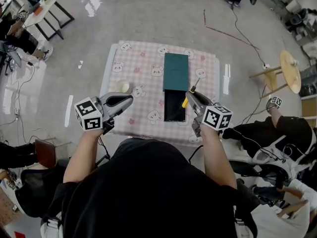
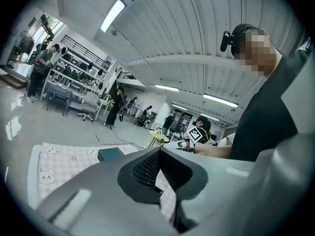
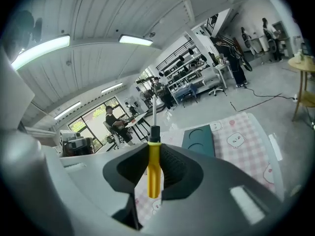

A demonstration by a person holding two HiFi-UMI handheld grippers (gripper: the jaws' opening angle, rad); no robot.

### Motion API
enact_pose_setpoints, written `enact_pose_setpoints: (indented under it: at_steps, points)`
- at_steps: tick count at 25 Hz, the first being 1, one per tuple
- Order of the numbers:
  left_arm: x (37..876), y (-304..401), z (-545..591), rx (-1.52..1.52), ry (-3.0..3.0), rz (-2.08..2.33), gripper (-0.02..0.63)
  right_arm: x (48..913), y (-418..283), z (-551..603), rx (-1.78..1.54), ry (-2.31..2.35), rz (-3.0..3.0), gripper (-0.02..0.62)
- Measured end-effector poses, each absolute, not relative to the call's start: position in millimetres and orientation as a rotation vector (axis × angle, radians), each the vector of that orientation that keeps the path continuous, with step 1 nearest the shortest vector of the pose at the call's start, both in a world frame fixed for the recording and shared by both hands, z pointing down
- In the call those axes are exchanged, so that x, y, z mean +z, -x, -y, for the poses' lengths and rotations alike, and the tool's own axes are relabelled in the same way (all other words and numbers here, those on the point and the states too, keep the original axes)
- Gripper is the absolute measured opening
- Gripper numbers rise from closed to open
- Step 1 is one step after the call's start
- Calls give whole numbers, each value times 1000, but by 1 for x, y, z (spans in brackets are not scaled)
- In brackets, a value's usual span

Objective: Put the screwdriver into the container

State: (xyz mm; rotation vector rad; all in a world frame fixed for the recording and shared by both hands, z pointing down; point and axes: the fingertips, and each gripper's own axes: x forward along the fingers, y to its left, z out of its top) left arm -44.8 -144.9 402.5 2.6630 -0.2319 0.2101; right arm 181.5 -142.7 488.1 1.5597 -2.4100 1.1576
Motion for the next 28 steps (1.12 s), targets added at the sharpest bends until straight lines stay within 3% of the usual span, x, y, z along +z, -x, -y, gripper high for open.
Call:
enact_pose_setpoints:
  at_steps: [28]
  points:
    - [428,53,191,244,-2625,240,0,606,-165,161,1359,-1436,2211,104]
